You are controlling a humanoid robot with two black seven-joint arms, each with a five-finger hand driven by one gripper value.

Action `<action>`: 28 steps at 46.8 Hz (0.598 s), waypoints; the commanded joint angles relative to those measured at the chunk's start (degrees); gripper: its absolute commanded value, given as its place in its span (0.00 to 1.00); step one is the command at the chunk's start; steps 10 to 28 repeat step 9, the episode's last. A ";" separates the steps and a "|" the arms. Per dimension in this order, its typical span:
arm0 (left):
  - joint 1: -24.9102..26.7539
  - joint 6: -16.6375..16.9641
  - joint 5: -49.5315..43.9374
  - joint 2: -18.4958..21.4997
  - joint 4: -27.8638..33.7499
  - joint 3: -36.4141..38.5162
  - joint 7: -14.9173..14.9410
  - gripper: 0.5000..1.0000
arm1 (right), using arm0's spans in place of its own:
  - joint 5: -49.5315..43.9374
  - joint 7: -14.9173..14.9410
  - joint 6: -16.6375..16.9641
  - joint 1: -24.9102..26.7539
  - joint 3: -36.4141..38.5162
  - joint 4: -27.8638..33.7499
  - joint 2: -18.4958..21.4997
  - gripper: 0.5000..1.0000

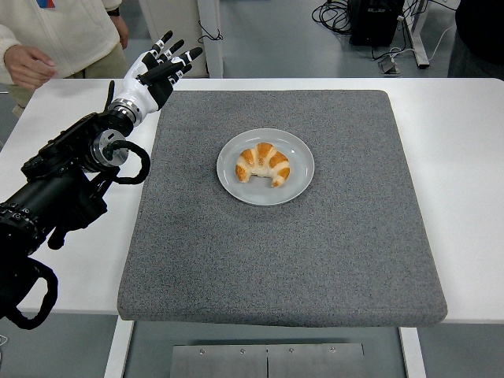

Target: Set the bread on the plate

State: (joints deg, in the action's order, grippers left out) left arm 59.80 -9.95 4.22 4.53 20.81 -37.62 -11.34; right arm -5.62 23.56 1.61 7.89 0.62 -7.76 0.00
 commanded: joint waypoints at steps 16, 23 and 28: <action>-0.03 -0.59 0.00 0.83 -1.30 0.00 -0.09 0.95 | 0.00 -0.01 -0.29 0.02 -0.09 0.02 0.00 1.00; -0.03 -0.59 0.00 0.83 -1.30 0.00 -0.09 0.95 | 0.00 -0.01 -0.29 0.02 -0.09 0.02 0.00 1.00; -0.03 -0.59 0.00 0.83 -1.30 0.00 -0.09 0.95 | 0.00 -0.01 -0.29 0.02 -0.09 0.02 0.00 1.00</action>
